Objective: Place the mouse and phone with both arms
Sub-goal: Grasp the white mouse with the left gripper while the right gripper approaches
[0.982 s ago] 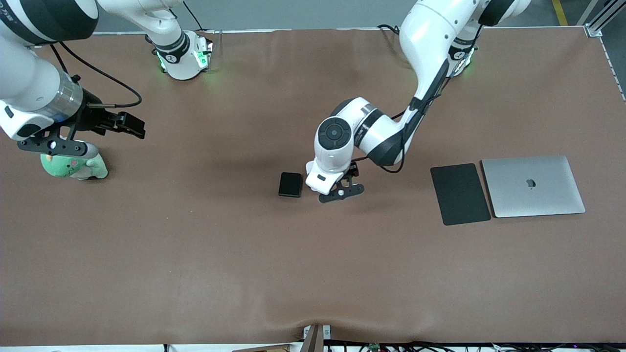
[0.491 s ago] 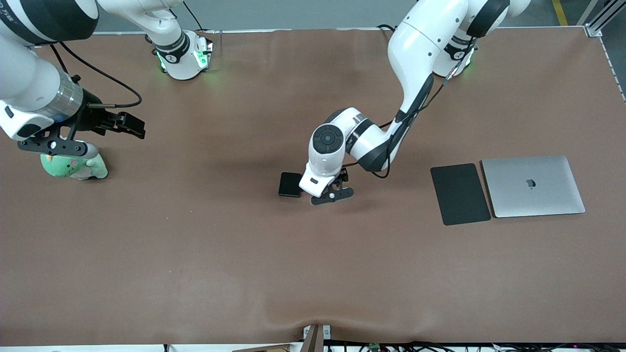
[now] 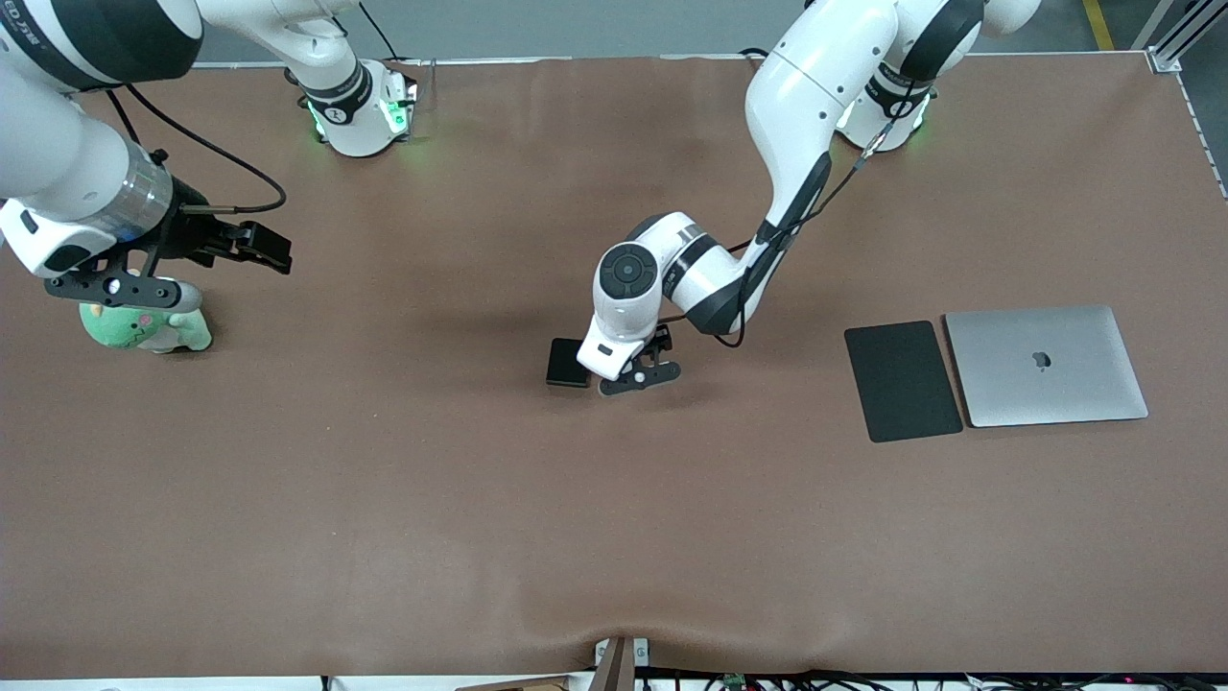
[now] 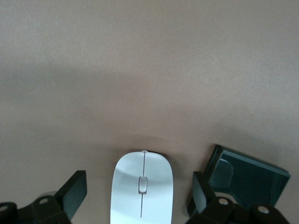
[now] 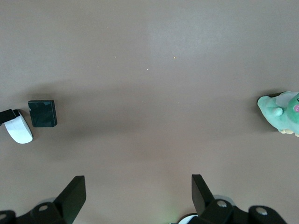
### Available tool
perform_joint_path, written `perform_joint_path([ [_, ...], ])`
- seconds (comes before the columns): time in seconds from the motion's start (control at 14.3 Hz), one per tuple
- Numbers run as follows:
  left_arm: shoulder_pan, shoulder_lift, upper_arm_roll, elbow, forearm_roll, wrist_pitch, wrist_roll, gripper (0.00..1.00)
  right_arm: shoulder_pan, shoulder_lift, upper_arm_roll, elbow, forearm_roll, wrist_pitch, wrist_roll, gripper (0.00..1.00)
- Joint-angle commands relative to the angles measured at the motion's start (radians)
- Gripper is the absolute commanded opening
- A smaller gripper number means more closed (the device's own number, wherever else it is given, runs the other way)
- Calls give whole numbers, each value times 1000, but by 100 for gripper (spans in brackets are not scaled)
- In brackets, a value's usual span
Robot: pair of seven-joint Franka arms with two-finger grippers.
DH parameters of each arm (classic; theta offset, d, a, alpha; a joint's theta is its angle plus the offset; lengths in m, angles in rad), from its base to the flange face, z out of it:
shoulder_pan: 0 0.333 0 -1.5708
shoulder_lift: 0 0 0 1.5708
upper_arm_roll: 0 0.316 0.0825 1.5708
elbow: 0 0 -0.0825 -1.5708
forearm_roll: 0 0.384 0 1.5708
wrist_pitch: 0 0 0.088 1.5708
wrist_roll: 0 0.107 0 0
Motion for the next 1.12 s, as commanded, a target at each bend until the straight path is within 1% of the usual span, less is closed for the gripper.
perform_joint_path([
  [0.0,-17,22,8,19,22,16,-46,100,12,2,-5,-5,9,10,20,100],
  [0.14,-23,25,8,17,21,16,-49,99,14,2,-5,-5,9,9,22,100],
  [0.28,-23,26,8,17,21,16,-49,96,32,2,-5,-8,9,10,54,100],
  [0.49,-23,26,8,17,22,16,-58,88,81,18,-5,-10,9,30,75,100],
  [0.63,-23,26,8,17,22,16,-56,79,113,41,-3,-19,11,61,75,100],
  [0.84,-23,26,8,17,22,16,-56,78,184,44,0,-109,12,201,71,100],
  [0.91,-23,26,8,17,22,16,-58,78,202,44,0,-145,32,252,66,100],
  [1.05,-23,28,8,17,22,16,-60,78,207,49,0,-223,119,336,30,100],
])
